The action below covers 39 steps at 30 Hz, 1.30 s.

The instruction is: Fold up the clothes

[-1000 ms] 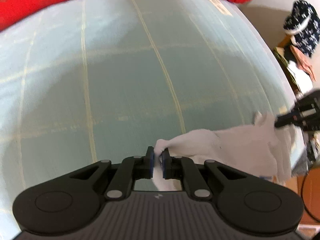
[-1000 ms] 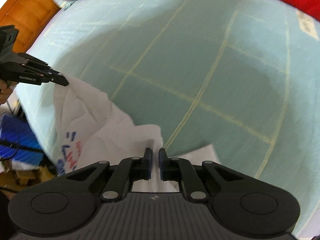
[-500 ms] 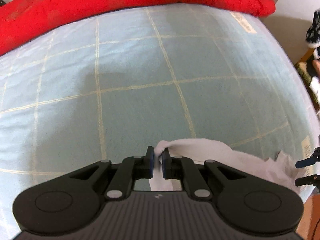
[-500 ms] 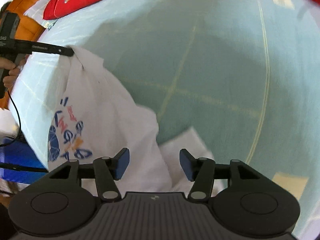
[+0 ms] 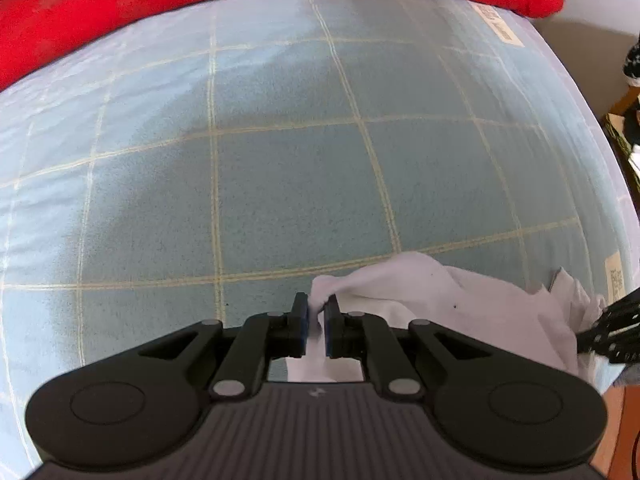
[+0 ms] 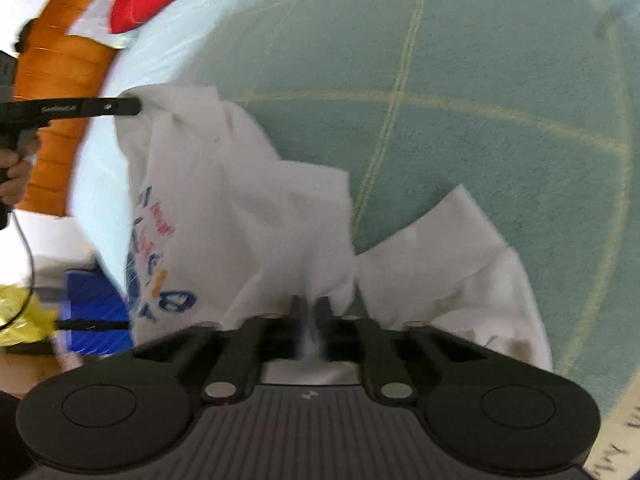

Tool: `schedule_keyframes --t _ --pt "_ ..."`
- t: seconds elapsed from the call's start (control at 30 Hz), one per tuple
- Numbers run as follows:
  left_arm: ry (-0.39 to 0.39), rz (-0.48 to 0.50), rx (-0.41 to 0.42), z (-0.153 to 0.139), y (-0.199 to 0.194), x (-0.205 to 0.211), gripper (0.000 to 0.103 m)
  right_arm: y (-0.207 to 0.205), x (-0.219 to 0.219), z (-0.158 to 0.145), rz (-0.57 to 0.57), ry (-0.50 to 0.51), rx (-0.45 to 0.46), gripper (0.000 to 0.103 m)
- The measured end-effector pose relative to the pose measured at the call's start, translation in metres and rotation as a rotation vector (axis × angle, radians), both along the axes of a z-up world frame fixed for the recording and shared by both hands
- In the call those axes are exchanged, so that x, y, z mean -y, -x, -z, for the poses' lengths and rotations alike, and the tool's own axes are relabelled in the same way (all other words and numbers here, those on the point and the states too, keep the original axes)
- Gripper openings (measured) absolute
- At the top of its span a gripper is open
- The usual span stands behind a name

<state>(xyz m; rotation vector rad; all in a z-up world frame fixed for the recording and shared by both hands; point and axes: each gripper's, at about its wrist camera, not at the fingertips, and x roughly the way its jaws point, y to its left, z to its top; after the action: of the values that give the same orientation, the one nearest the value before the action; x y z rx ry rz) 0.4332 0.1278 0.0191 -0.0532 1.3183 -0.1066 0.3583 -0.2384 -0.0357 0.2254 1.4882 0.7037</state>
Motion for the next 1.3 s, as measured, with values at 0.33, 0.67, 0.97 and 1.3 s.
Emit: schedule_keyframes --t 0.33,0.67,0.97,1.3 --pt "0.053 0.058 -0.050 0.009 -0.010 -0.030 0.006 -0.016 -0.015 -0.040 0.037 0.092 0.073 0.027" --pt "0.048 -0.032 -0.149 0.047 0.007 -0.041 0.006 -0.013 -0.008 0.023 -0.008 -0.004 -0.151 0.062" --pt "0.003 -0.035 -0.118 0.030 0.008 -0.040 0.006 -0.038 -0.016 -0.013 -0.058 0.027 -0.034 0.007" --pt "-0.009 0.043 0.003 -0.001 -0.032 -0.029 0.006 -0.078 -0.017 -0.059 -0.124 0.093 0.152 0.007"
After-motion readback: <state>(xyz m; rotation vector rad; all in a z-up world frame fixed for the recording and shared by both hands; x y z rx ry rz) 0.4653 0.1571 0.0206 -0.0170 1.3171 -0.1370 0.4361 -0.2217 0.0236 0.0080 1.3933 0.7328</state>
